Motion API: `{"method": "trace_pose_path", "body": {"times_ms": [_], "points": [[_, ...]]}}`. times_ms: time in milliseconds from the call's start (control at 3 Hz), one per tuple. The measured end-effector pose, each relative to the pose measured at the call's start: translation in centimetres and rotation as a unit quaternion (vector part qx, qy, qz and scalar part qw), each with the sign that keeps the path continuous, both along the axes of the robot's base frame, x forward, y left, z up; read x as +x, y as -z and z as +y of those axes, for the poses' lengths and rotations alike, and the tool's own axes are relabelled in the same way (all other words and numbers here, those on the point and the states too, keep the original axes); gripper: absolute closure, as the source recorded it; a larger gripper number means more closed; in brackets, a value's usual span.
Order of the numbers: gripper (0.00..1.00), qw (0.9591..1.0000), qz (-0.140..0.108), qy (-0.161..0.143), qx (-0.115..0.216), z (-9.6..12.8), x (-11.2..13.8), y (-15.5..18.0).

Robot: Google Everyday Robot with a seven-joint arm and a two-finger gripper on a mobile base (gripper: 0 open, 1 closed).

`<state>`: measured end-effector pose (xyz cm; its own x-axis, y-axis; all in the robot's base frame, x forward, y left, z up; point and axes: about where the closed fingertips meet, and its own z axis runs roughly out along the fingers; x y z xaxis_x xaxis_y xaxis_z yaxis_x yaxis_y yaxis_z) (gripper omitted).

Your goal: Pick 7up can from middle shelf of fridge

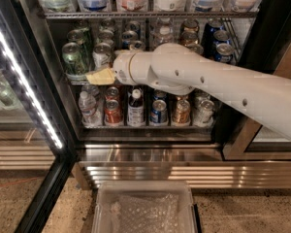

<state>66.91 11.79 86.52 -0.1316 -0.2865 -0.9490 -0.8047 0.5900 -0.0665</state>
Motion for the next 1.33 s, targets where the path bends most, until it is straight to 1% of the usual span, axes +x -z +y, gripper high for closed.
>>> {"method": "trace_pose_path", "body": {"times_ms": [333, 667, 1000, 1333], "points": [[0.22, 0.9988, 0.034, 0.003, -0.034, -0.3, -1.7, 3.7], [0.23, 0.9975, 0.051, 0.002, -0.049, -0.2, -2.6, 6.4], [0.22, 0.9976, 0.048, 0.001, -0.051, 0.0, -2.7, 7.2], [0.2, 0.9976, 0.048, 0.001, -0.051, 0.0, -2.7, 7.2]]}}
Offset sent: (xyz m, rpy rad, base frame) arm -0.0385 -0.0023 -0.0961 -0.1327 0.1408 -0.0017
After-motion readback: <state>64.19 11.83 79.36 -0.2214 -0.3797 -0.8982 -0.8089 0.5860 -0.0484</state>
